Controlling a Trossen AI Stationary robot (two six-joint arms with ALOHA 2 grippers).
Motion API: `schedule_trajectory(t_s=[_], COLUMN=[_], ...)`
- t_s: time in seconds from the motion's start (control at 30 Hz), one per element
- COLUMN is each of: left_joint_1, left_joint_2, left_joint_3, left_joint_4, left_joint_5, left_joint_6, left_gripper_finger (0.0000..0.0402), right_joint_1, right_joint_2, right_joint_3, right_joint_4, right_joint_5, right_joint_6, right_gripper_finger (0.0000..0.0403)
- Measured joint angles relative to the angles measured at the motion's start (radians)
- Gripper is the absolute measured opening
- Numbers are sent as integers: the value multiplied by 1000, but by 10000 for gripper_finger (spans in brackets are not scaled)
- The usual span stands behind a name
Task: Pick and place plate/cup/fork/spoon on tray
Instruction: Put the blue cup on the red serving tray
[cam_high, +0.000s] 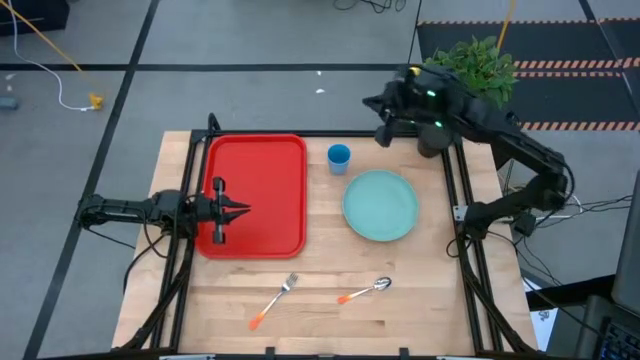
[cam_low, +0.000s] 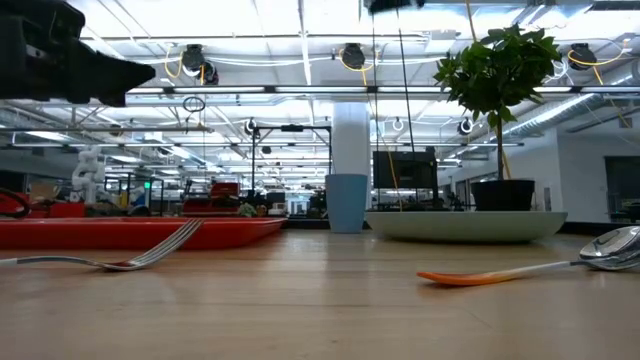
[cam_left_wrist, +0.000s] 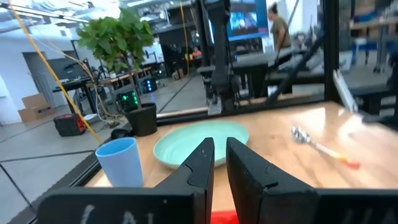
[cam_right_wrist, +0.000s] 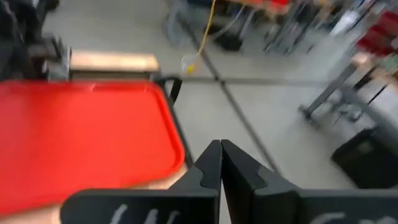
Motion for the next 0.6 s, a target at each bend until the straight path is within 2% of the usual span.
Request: schedule_trajectory(t_s=[0.3, 0.47, 0.6], left_joint_1=[0, 0, 0], left_joint_2=[12, 105, 239], left_joint_3=[28, 158, 313], left_joint_4=[57, 16, -8], left_joint_5=[-27, -116, -130], left_joint_6=[-34, -35, -16], left_gripper_finger=[47, 47, 47], right_joint_1=[-51, -51, -51], right_joint_2=[214, 310, 372], right_joint_3=[0, 0, 0], right_joint_4=[-105, -136, -143], right_joint_5=[-29, -29, -44], right_joint_6=[-40, -99, -141], right_gripper_finger=[0, 2, 14])
